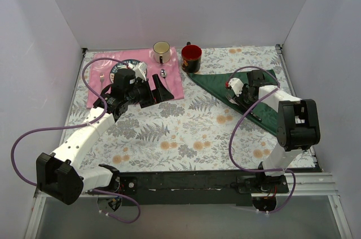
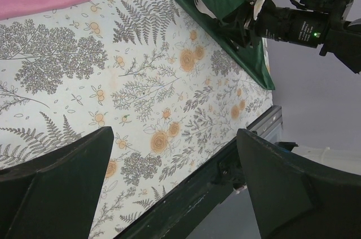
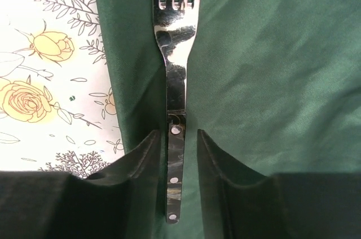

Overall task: Fold the napkin, place the utensils inside, and roll it up
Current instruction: Place the utensil onto the napkin, then fold the napkin

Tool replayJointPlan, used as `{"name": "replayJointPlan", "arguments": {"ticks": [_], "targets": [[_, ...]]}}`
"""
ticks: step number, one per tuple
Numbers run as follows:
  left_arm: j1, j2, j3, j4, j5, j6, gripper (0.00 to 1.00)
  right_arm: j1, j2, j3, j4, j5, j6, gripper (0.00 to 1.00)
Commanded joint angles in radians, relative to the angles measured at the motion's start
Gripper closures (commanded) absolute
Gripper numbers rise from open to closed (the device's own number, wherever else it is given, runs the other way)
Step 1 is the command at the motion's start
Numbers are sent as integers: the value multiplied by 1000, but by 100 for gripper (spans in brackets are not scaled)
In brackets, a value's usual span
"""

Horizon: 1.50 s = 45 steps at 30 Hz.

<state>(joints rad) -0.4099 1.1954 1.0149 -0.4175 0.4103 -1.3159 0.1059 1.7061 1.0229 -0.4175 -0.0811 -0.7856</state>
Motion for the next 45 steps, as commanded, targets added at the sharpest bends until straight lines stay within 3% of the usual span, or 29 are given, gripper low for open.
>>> {"name": "replayJointPlan", "arguments": {"ticks": [1,5,6,7,8,9,14,18,20,22,26,36,42,45], "targets": [[-4,-14,22,14,24,7,9,-2,-19,78,-35,24,49,59],[-3,-10,24,26,-7,6,12,8,-17,219,-167,189,227,56],[-3,-5,22,34,-22,4,12,23,-17,251,-193,210,277,50],[-4,12,22,55,-24,0,13,32,-20,303,-240,208,367,34],[-7,24,19,75,-27,-6,16,43,-43,313,-245,199,417,4],[-13,36,16,94,-30,-11,17,63,-60,319,-245,187,468,1],[-119,182,62,186,-175,-19,22,132,-207,267,-219,280,771,1],[-153,339,99,284,-281,-5,33,133,-304,234,-268,128,897,1],[-164,409,141,325,-353,-2,42,133,-414,136,-227,2,905,1],[-173,499,160,403,-383,-2,50,133,-497,65,-149,-20,934,1],[-193,613,218,531,-501,-26,54,133,-690,-38,-89,-29,936,1],[-208,900,398,675,-602,-86,58,133,-704,11,-178,7,861,1],[-208,1013,516,609,-705,-128,69,132,-711,25,-162,-5,849,1],[-207,1067,570,585,-729,-140,69,132,-703,37,-162,1,836,1]]}}
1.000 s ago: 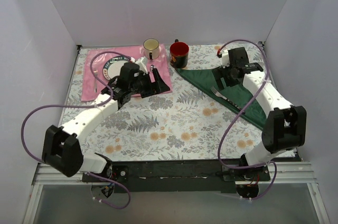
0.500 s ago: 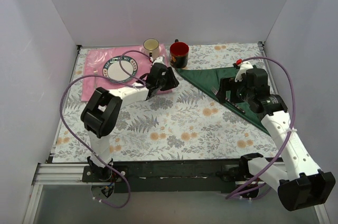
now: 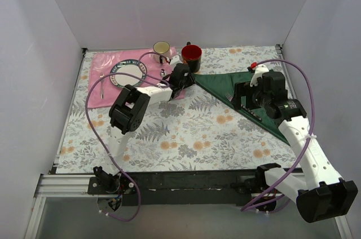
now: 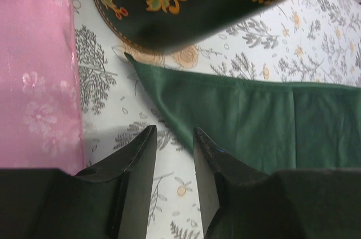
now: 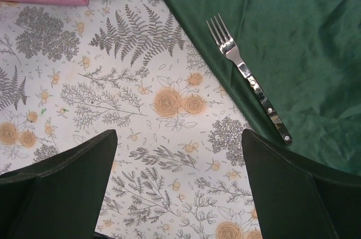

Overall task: Fold the napkin, place the utensils inside, and roll it up
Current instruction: Fold the napkin

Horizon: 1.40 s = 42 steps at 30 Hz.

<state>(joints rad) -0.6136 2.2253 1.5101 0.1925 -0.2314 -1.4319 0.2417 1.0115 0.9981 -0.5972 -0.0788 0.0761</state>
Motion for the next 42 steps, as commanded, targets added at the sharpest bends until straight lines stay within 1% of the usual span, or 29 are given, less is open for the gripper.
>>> {"name": "replayJointPlan", "arguments": {"ticks": [1,6,10,13,14,17,18,21,27,31,33,37,42], "targets": [[-3,48,87,-28,-88,-22,69,-4,-5,65,16,2,-27,1],[0,96,154,-73,-101,-27,69,-4,-8,63,13,10,-36,1],[8,132,183,-68,-88,-28,67,-4,-13,59,16,13,-39,1],[17,149,214,-96,-77,-42,70,-4,-10,68,13,10,-42,1],[18,148,210,-93,-77,-41,76,-4,-10,71,8,10,-42,1],[20,145,208,-71,-51,-13,84,-4,-8,79,10,5,-42,1],[18,145,213,-73,-43,-6,90,-4,-7,80,10,4,-42,1],[17,137,242,-88,-19,24,99,-4,-2,83,13,-4,-39,1],[-24,76,243,-91,-51,108,100,-4,-2,73,23,-18,-29,1],[-61,47,239,-99,-36,119,100,-4,-4,74,23,-26,-19,1],[-89,34,226,-99,-25,122,100,-4,-7,79,23,-16,-12,1],[-146,16,217,-105,-25,152,100,-4,-24,77,23,54,43,1],[-219,0,229,-107,-31,189,100,-2,-34,85,11,57,56,1]]}}
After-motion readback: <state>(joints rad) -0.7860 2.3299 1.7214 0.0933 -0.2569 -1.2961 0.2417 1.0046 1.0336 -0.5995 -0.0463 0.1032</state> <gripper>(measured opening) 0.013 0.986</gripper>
